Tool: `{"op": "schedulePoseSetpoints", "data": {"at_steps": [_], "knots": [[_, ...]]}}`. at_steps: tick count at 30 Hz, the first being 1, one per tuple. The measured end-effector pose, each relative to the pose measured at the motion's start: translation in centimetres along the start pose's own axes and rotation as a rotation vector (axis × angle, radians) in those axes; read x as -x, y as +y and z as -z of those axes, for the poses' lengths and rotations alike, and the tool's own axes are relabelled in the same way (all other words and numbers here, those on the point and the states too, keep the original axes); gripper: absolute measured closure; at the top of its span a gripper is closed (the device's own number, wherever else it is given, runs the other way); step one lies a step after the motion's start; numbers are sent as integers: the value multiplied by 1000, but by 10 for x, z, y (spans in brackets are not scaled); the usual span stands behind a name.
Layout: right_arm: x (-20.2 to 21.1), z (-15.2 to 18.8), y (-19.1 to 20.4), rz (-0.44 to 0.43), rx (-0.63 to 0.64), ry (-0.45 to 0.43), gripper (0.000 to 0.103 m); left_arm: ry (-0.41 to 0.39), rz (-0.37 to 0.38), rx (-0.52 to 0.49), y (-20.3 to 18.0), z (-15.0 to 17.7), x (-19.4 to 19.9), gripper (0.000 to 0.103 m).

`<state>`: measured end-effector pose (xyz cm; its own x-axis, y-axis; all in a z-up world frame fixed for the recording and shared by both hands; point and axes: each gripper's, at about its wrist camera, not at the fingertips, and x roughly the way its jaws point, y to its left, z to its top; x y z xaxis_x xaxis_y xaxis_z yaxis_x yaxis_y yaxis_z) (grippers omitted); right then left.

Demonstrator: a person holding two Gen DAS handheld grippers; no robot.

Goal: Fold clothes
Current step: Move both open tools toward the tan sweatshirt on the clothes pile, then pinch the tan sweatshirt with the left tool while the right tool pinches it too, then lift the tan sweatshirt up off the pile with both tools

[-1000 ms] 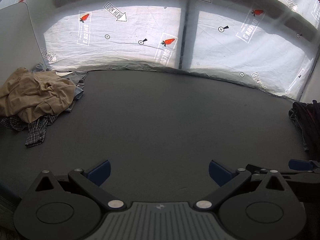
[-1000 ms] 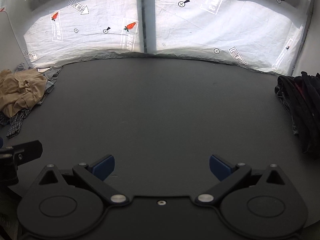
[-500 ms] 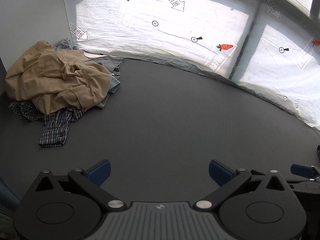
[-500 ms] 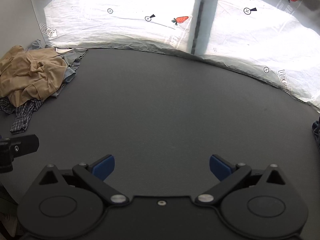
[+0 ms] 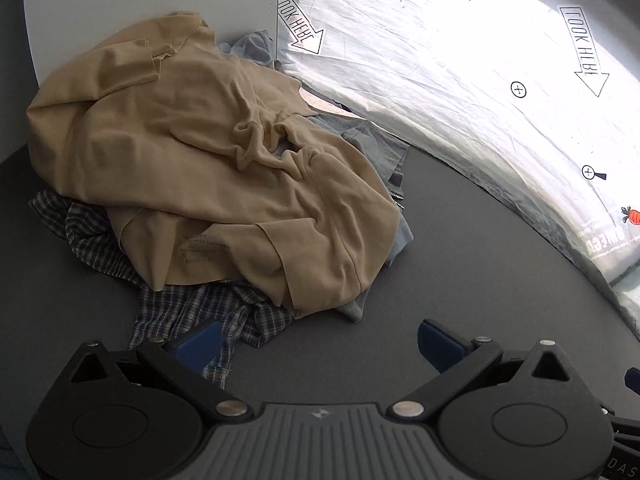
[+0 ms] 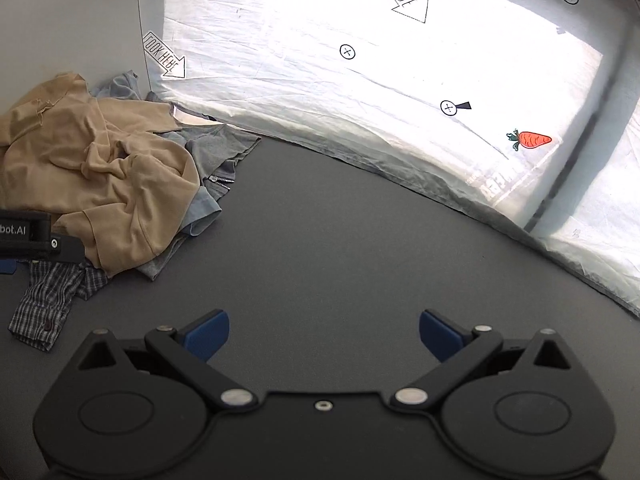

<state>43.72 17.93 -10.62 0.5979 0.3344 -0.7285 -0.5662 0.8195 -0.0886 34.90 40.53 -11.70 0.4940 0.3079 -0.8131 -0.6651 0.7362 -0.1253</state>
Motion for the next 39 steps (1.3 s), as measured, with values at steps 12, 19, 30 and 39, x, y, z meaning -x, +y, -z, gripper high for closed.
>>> {"op": "schedulePoseSetpoints", "data": {"at_steps": [12,19,30,39], "knots": [[-137,-50,78,-381,-175,129,53,-4,-199,142,106,-36,-65,36],[-177,-52,98,-452,-254,201,53,2,-217,90,100,-32,-89,46],[-116,-61,51,-605,-395,-37,102,-143,-220,42,81,-32,-32,94],[-11,-82,-25,-662,-563,-314,102,-441,-111,9,32,-43,91,95]]}}
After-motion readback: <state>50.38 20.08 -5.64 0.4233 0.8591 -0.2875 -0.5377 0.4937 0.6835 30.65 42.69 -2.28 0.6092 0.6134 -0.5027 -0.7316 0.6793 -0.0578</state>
